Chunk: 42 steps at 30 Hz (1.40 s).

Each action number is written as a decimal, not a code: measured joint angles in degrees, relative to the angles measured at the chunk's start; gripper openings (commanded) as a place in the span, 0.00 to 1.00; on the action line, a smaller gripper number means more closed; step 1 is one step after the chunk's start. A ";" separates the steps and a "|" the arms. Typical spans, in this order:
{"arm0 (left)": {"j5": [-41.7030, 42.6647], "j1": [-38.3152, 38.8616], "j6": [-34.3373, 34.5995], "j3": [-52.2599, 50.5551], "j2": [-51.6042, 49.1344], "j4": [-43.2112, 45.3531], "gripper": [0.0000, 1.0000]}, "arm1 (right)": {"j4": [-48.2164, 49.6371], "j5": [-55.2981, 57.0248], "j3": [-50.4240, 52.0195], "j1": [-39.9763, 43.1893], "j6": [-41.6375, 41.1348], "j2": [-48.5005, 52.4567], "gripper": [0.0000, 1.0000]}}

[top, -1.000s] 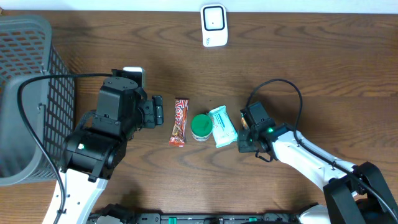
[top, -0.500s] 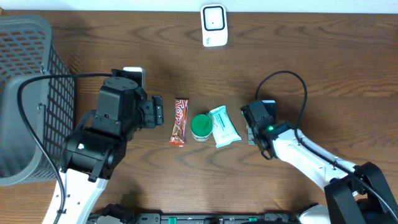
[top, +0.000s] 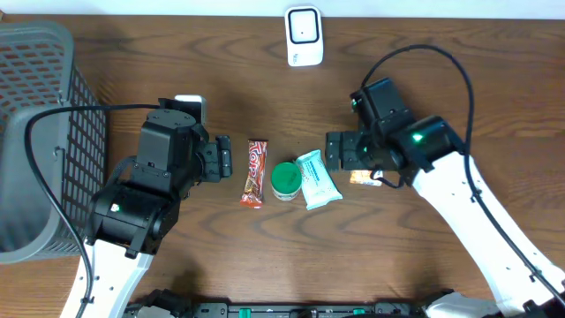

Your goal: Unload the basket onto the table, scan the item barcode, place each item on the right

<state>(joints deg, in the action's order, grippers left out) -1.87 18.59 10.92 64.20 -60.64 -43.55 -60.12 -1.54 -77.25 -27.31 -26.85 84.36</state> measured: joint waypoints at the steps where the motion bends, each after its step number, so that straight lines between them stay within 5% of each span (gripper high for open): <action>1: 0.00 0.00 0.02 0.00 0.00 -0.02 0.83 | -0.33 -0.09 0.02 0.13 -0.52 0.15 0.99; 16: 0.00 0.00 0.02 0.00 0.00 0.00 0.83 | -1.51 -0.81 0.11 8.37 -6.01 20.20 0.99; 42: 0.00 0.00 0.02 0.00 0.00 0.00 0.83 | 0.79 3.45 0.15 8.63 -2.05 31.56 0.99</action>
<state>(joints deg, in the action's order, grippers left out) -1.87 18.59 10.94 64.20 -60.64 -43.55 -59.33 1.91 -77.10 -18.68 -28.91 115.92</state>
